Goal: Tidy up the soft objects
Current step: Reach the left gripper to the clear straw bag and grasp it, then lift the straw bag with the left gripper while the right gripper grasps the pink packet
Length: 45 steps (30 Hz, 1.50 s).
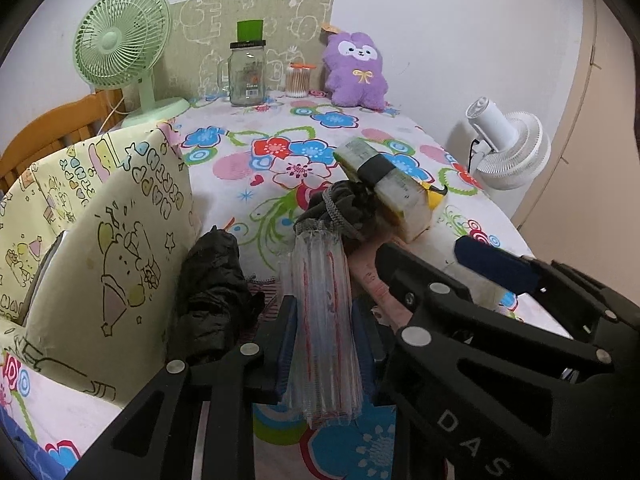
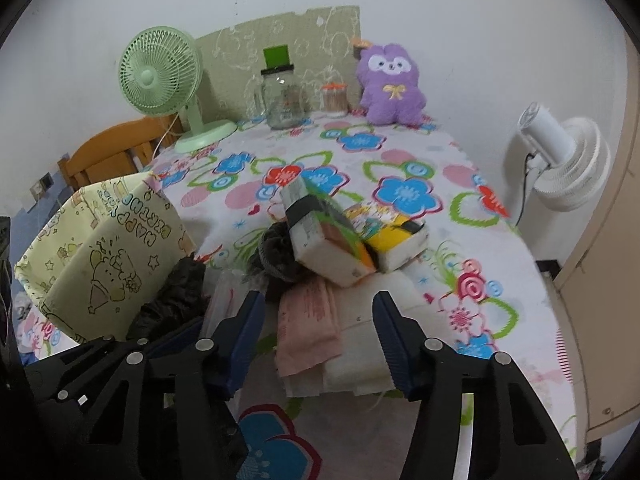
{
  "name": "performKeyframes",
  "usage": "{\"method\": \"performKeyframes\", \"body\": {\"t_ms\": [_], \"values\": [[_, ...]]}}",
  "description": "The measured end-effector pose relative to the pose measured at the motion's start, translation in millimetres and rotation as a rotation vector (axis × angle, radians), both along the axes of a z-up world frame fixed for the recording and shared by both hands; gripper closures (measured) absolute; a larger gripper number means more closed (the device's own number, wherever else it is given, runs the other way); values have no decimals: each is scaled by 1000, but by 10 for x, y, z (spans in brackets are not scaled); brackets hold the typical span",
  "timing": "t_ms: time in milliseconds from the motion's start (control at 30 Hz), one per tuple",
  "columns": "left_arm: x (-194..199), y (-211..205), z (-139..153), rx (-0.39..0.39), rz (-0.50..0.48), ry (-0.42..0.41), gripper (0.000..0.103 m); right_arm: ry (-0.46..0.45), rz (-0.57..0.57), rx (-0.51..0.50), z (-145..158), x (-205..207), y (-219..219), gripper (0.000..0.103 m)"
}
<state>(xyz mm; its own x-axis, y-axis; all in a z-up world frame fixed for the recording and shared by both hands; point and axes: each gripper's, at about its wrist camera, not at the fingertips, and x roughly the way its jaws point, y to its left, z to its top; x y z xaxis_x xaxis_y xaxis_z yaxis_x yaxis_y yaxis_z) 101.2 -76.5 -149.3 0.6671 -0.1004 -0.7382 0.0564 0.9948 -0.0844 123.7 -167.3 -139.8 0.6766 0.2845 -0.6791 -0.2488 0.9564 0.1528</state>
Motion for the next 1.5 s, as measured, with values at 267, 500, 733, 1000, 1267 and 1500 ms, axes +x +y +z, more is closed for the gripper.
{"method": "performKeyframes", "body": {"t_ms": [267,500,733,1000,1267,1500], "values": [[-12,-39,-63,29,-16,15,76,68,20,-2,-165,86,53,71],[-21,-28,-43,10,-25,13,76,57,11,6,-140,46,38,85],[-80,-17,11,2,-39,3,76,47,6,9,-69,-8,36,91],[-151,-43,137,8,-63,-13,76,29,-24,1,60,-104,15,94],[-268,-45,318,15,-86,-47,76,-1,-44,-6,244,-228,11,94],[-360,-56,510,31,-100,-78,76,-25,-62,-4,412,-340,10,94]]}}
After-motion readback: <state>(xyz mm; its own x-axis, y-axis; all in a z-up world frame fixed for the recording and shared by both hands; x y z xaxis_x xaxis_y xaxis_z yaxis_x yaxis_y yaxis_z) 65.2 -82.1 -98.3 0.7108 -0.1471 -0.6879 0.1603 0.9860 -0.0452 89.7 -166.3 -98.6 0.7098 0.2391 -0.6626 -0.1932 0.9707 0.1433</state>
